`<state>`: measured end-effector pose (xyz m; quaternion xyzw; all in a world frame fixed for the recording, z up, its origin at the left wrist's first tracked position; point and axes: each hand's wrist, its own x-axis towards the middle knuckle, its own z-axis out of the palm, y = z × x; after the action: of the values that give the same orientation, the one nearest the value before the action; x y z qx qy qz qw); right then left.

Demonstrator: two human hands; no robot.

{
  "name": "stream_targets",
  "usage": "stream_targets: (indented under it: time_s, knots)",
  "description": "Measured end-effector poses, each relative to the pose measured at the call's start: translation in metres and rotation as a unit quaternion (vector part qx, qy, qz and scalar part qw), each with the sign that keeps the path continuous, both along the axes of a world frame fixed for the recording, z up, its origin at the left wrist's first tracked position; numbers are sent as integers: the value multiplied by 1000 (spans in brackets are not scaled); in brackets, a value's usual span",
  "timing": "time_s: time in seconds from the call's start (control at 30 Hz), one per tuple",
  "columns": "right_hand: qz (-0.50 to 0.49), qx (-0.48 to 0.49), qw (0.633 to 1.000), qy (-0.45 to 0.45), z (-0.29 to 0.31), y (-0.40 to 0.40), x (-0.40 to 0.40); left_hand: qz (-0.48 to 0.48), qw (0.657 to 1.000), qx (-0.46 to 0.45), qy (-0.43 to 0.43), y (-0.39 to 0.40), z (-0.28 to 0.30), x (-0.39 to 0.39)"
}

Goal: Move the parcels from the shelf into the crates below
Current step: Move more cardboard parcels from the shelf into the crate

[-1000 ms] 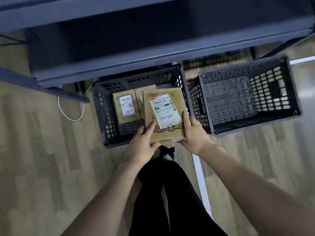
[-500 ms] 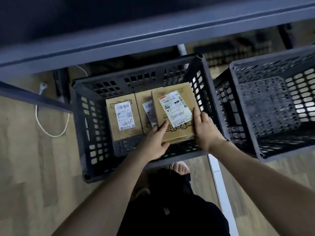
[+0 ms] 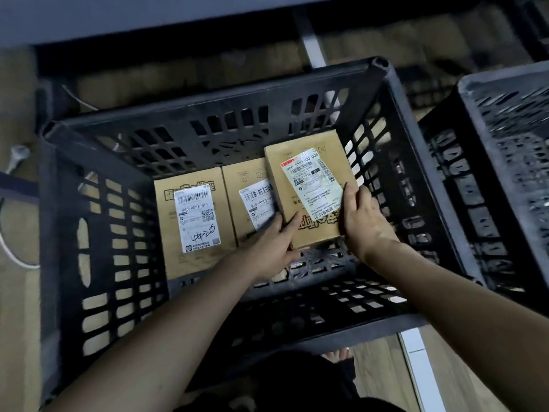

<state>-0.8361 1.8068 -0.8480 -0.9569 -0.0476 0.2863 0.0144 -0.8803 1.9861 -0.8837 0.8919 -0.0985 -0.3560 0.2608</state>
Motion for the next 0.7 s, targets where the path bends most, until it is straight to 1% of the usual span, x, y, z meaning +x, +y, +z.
stream_targets:
  time_s: [0.1, 0.23, 0.3, 0.4, 0.5, 0.63, 0.7]
  knots:
    - [7, 32, 999, 6, -7, 3, 3, 28, 999, -27, -7, 4, 0, 1]
    - [17, 72, 994, 75, -3, 4, 1, 119, 990, -68, -46, 12, 12, 1]
    - [33, 85, 990, 104, 1, 8, -4, 133, 988, -54, -63, 18, 15, -1]
    - [96, 74, 984, 133, 1, 15, -14, 131, 990, -18, -54, 32, 16, -5]
    - [164, 42, 977, 128, 1, 22, -21, 126, 991, 2, -45, 50, 22, -8]
    - [214, 8, 972, 97, 6, 34, -22, 100, 994, 37, -10, 63, 28, -20]
    - [234, 13, 969, 83, 10, 43, -22, 109, 993, 44, 2, 70, 30, -26]
